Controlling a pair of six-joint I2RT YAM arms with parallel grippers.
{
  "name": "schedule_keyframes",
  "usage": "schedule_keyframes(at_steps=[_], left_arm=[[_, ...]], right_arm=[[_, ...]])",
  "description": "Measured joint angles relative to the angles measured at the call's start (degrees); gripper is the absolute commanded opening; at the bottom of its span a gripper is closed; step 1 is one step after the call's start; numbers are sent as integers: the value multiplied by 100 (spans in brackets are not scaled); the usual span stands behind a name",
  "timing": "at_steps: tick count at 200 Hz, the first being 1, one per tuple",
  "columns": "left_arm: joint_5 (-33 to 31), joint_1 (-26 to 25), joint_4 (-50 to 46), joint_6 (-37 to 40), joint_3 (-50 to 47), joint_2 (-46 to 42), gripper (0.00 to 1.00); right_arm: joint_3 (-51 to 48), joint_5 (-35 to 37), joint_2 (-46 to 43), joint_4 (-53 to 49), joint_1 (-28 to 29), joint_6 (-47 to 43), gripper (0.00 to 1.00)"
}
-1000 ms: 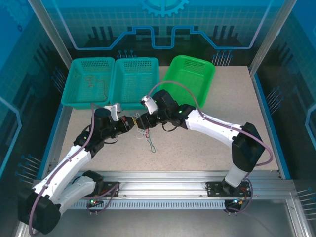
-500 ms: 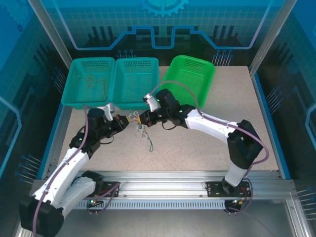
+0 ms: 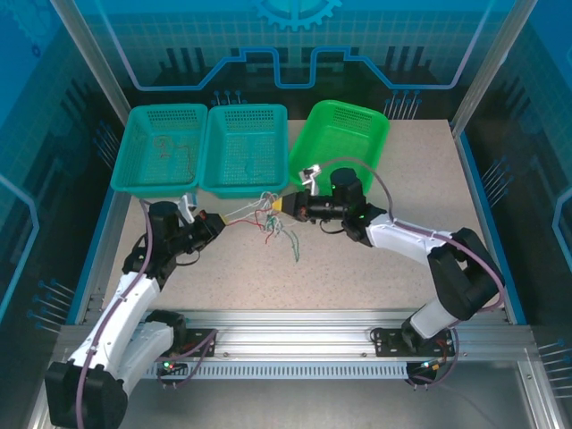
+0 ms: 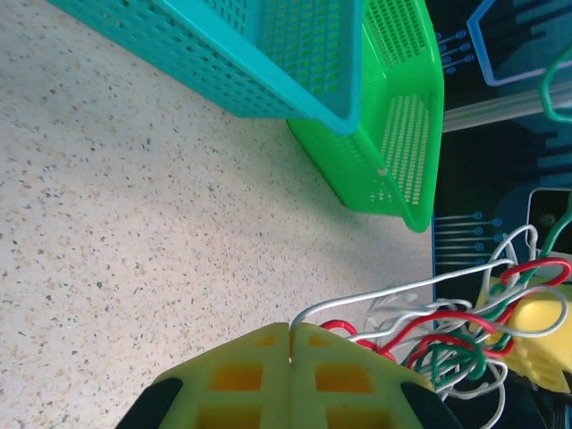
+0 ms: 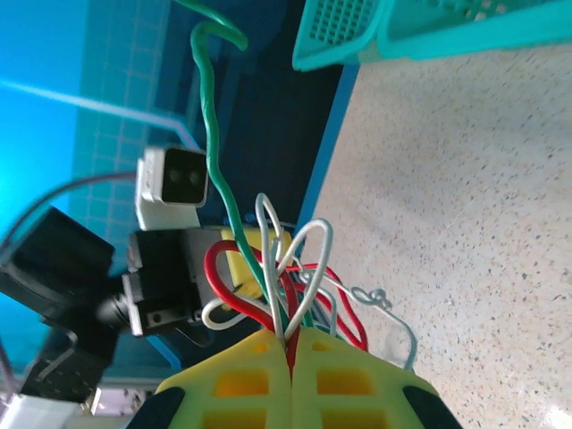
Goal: Untangle the cables
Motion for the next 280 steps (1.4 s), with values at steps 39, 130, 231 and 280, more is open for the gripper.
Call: schedule_keyframes(at_steps=[39, 130, 231, 280], left_arm=[[-101, 319, -232, -11, -44, -181, 0], [-431, 566, -953, 44, 72, -407, 0], [-223, 496, -564, 435, -114, -748, 37], [-162, -1274, 136, 1572, 190, -894, 50]], right_arm=[[-393, 39, -479, 120, -492, 286, 0], [-586, 400, -1379, -1327, -1064, -280, 0], [271, 785, -1316, -2942, -568, -1620, 0], [476, 866, -1252, -3296, -313, -1982, 0]])
